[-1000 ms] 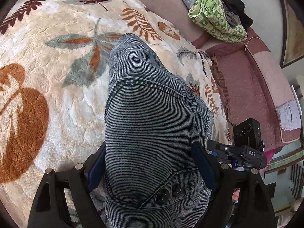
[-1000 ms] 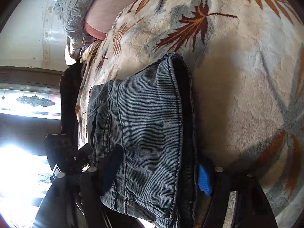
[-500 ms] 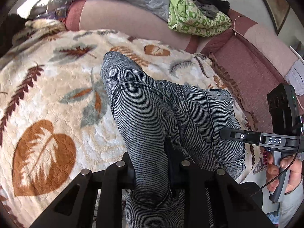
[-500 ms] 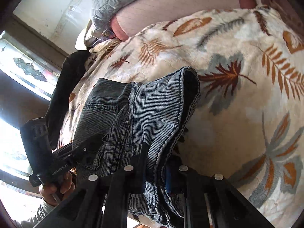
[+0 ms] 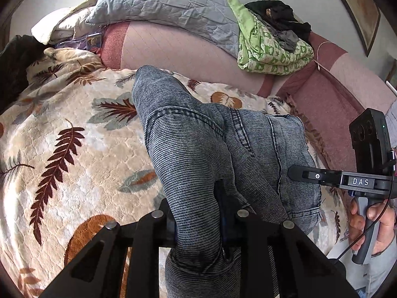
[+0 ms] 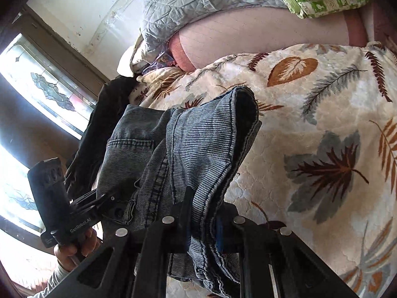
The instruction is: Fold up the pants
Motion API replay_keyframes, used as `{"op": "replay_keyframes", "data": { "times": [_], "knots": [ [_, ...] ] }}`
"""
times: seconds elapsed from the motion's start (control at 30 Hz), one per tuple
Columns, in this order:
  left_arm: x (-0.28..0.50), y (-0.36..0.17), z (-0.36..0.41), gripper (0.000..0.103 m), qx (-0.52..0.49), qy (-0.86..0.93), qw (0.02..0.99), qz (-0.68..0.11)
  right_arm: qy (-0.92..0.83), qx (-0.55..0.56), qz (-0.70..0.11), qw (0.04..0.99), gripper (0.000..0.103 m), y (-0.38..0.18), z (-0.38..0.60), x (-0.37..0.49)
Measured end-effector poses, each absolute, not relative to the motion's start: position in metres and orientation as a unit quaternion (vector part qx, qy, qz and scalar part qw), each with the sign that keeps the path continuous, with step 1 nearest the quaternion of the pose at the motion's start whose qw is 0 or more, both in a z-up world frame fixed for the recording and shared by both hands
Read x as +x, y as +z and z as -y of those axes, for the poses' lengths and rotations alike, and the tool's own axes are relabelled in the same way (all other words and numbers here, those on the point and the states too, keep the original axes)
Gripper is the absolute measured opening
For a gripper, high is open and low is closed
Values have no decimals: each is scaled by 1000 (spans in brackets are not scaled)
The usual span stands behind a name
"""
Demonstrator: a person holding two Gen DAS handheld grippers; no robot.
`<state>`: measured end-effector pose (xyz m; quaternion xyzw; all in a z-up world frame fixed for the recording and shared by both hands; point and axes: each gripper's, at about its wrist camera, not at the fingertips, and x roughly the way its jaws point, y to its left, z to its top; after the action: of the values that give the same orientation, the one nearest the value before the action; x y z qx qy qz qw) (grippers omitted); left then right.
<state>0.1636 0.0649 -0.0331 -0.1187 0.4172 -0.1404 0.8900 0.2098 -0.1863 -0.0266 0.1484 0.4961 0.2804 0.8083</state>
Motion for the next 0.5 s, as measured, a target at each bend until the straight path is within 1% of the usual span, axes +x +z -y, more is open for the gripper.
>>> {"op": "replay_keyframes", "data": {
  "times": [0.23,0.37,0.4,0.47,0.5],
  "knots": [
    [181,-70,-68,24,-127,-138,878,-440,261,153,-517,800,15,-65,180,227],
    [184,-86,-66,26,-121,-129,872,-457,257,151,-529,794,15,-83,179,233],
    [185,-89,-67,31,-121,-122,869,-464,254,146,-533,793,19,-88,177,234],
    [186,-93,-70,56,-127,-99,864,-477,235,141,-540,796,23,-94,178,236],
    [184,-92,-73,59,-135,-90,865,-475,231,137,-539,799,26,-94,178,236]
  ]
}}
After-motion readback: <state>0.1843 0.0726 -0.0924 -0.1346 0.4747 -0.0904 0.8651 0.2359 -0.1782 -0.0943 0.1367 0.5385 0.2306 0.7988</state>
